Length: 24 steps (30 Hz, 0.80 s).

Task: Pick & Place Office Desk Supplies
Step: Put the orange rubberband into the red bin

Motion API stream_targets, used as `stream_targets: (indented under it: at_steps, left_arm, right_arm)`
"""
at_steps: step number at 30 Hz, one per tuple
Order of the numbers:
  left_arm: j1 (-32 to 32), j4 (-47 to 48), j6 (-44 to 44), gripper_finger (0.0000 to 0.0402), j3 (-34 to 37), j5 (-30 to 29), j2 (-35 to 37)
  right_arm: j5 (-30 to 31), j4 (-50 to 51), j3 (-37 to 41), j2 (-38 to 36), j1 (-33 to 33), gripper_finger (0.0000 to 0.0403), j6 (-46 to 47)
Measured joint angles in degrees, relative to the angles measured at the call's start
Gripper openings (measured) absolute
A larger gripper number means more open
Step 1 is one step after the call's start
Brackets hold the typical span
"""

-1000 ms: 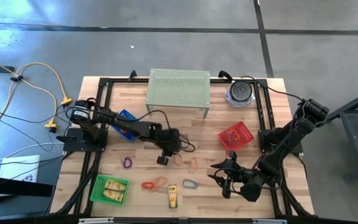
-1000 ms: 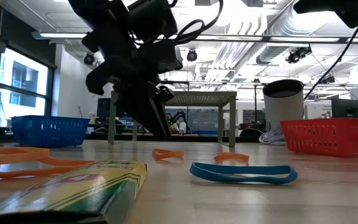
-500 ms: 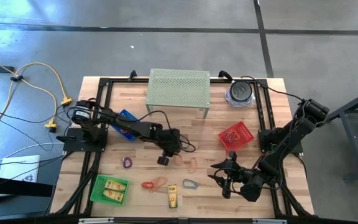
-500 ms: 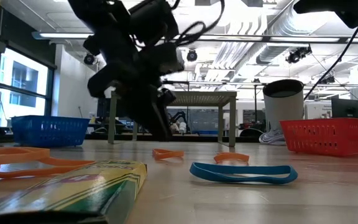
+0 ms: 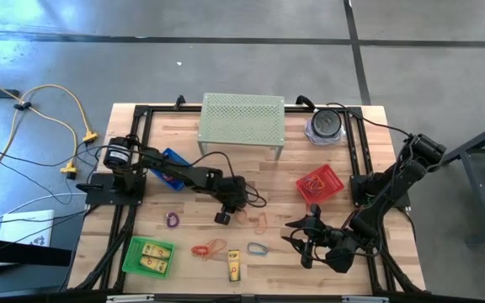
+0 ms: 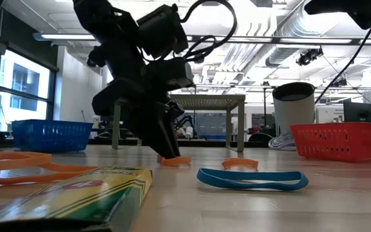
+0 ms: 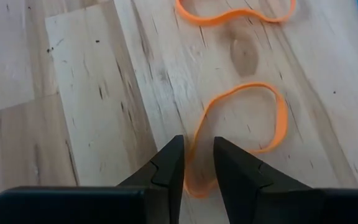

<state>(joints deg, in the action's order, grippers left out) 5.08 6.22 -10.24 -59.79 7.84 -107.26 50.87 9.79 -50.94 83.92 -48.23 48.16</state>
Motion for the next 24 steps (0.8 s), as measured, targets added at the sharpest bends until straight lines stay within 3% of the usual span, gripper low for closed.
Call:
stream_targets:
  at_steps: [4, 10, 16, 24]
  left_arm:
    - [0.0, 0.36, 0.35, 0.0073, -0.13, -0.56, -0.73]
    - [0.04, 0.77, 1.1, 0.0007, -0.17, -3.34, -1.02]
    - [0.46, 0.94, 2.25, 0.0001, -0.09, -4.53, -0.78]
    - [4.81, 0.26, 3.07, 0.0, 0.4, -11.07, 3.04]
  right_arm:
    - [0.01, -0.09, 0.0, 0.0, 0.02, 0.0181, 0.0]
    - [0.13, -0.09, 0.0, 0.0, 0.01, 0.0181, 0.0]
    - [0.15, -0.09, 0.0, 0.0, 0.0, 0.0181, 0.0]
    - [0.13, -0.05, 0.0, 0.0, 0.01, 0.0181, -0.02]
